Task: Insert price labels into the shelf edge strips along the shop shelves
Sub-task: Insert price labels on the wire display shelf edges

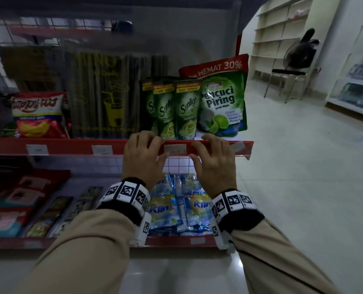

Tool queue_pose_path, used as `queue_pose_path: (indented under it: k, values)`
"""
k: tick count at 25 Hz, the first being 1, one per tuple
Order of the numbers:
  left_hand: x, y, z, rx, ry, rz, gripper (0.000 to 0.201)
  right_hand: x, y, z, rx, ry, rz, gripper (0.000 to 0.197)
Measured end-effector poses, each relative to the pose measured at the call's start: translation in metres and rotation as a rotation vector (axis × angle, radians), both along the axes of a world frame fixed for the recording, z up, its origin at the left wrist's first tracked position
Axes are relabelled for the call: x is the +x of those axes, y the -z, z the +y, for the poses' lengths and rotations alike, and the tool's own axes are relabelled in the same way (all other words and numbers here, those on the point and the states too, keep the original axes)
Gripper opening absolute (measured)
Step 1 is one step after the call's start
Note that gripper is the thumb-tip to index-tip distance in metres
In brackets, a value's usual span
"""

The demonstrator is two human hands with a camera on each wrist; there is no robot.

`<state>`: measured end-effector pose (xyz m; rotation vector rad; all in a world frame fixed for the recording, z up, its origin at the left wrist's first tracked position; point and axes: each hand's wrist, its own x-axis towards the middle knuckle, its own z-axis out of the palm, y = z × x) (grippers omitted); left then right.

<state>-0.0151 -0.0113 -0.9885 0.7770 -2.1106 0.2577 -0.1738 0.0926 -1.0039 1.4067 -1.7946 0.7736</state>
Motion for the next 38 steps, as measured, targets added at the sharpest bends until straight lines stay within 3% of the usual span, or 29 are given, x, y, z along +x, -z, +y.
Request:
queue_pose_path:
  k: [8, 13, 18, 22, 26, 31, 38]
  values:
    - [0.003, -0.007, 0.024, 0.045, -0.06, -0.071, 0.046, 0.005, -0.022, -0.007, 0.068, 0.078, -0.019, 0.039]
    - [0.009, -0.009, 0.024, -0.04, -0.002, -0.115, 0.04, 0.008, -0.024, -0.007, 0.076, 0.019, -0.046, 0.037]
    - [0.012, -0.014, 0.015, -0.023, 0.062, -0.12, 0.032, 0.019, -0.028, -0.011, 0.028, -0.182, -0.004, 0.02]
    - [0.016, -0.012, 0.011, 0.005, 0.089, -0.145, 0.032, 0.029, -0.03, -0.015, 0.072, -0.187, 0.005, 0.011]
    - [0.019, -0.011, 0.008, 0.042, 0.105, -0.156, 0.026, 0.036, -0.032, -0.017, 0.148, -0.124, -0.002, 0.014]
    - [0.017, -0.012, 0.004, 0.069, 0.086, -0.205, 0.038, 0.039, -0.037, -0.022, 0.214, -0.085, -0.077, 0.013]
    - [0.018, -0.009, 0.0, 0.053, 0.121, -0.192, 0.033, 0.036, -0.042, -0.019, 0.282, -0.099, -0.068, 0.028]
